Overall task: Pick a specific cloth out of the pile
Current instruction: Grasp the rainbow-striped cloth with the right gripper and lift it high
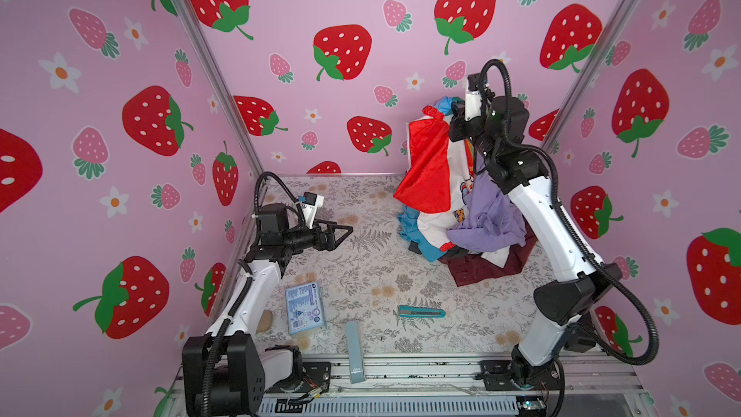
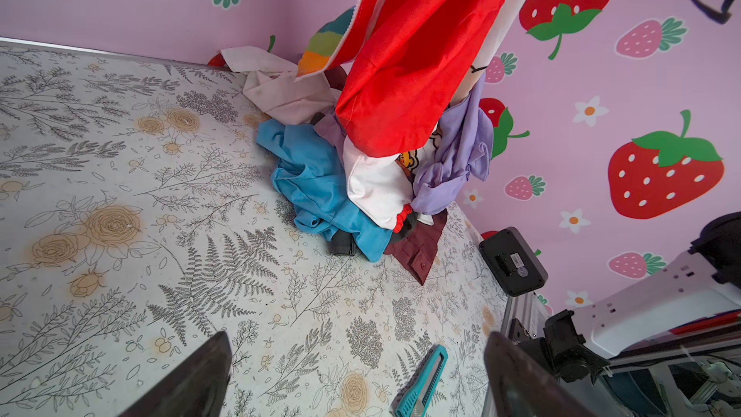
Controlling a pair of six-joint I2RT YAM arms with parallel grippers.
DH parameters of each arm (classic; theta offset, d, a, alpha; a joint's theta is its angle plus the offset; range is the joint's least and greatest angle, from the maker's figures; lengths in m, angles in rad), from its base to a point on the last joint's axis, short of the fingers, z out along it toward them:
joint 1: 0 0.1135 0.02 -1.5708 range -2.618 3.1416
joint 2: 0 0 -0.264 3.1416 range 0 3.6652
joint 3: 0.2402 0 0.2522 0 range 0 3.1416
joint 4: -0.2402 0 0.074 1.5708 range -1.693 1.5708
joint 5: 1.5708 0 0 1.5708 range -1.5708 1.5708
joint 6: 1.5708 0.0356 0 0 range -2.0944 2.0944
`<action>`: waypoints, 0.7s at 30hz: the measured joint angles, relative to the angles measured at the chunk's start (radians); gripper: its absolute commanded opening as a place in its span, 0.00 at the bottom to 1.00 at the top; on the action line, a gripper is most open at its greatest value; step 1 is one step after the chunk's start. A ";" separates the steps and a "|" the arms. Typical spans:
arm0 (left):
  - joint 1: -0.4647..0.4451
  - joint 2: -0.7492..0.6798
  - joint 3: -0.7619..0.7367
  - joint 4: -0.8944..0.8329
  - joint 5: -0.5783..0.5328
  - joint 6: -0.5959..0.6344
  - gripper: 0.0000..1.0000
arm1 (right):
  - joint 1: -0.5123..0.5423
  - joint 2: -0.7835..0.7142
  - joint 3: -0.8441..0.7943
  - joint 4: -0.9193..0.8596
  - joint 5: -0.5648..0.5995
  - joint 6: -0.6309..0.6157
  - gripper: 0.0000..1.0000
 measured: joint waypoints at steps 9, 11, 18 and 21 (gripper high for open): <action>0.000 -0.018 0.000 0.003 -0.013 0.000 0.99 | 0.000 0.039 0.074 0.051 -0.083 -0.007 0.00; 0.000 -0.018 0.000 0.003 -0.018 -0.001 0.99 | 0.000 0.058 0.104 0.064 -0.104 -0.010 0.00; 0.000 -0.018 -0.001 0.003 -0.029 -0.003 0.99 | 0.000 0.131 0.201 0.124 -0.167 -0.023 0.00; 0.000 -0.018 -0.001 0.003 -0.037 -0.003 0.99 | 0.000 0.159 0.220 0.161 -0.200 -0.023 0.00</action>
